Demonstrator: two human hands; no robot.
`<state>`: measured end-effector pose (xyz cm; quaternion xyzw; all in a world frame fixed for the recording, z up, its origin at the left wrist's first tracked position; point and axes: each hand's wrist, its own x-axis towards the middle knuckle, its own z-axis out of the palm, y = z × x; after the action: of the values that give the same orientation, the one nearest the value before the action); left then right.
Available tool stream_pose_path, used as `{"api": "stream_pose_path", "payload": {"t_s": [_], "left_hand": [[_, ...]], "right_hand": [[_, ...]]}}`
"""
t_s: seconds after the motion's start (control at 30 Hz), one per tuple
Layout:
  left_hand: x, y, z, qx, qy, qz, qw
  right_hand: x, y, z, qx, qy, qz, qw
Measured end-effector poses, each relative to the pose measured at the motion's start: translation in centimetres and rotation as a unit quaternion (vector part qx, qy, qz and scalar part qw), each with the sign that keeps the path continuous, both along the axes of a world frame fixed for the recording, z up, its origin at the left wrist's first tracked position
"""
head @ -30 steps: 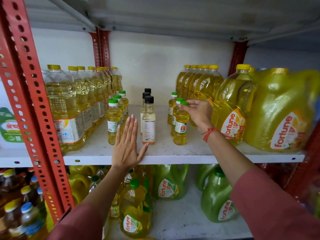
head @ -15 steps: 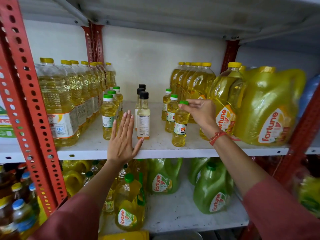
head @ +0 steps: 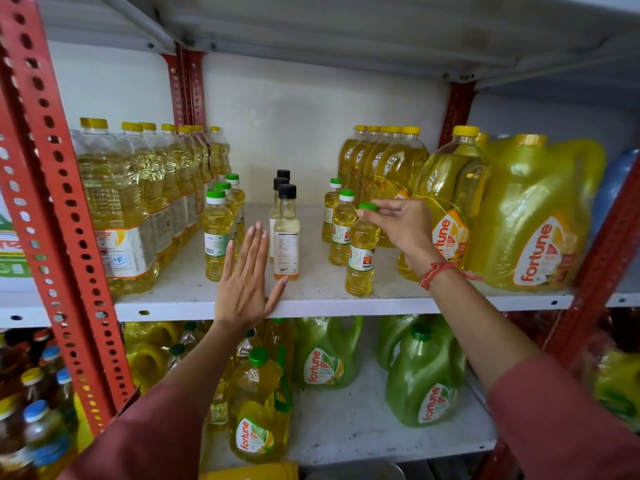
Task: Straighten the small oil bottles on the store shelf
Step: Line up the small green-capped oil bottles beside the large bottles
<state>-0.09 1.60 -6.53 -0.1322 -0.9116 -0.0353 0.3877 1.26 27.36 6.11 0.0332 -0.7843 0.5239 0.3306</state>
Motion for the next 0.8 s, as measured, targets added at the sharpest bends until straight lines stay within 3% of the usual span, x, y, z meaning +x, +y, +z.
{"api": "stream_pose_path", "payload": {"t_s": [0.43, 0.6, 0.73, 0.8], "left_hand": [[0.2, -2.8, 0.5, -0.025, -0.008, -0.01, 1.0], [0.2, -6.3, 0.6, -0.037, -0.009, -0.007, 0.999], [0.5, -7.4, 0.2, -0.013, 0.008, -0.013, 1.0], [0.4, -7.6, 0.1, -0.01, 0.021, -0.02, 1.0]], "right_hand": [[0.9, -1.3, 1.7, -0.013, -0.01, -0.032, 0.999], [0.7, -6.0, 2.4, 0.034, 0.079, -0.045, 0.995], [-0.5, -11.1, 1.7, 0.075, 0.072, 0.009, 0.995], [-1.5, -13.4, 1.2, 0.094, 0.069, -0.014, 0.993]]}}
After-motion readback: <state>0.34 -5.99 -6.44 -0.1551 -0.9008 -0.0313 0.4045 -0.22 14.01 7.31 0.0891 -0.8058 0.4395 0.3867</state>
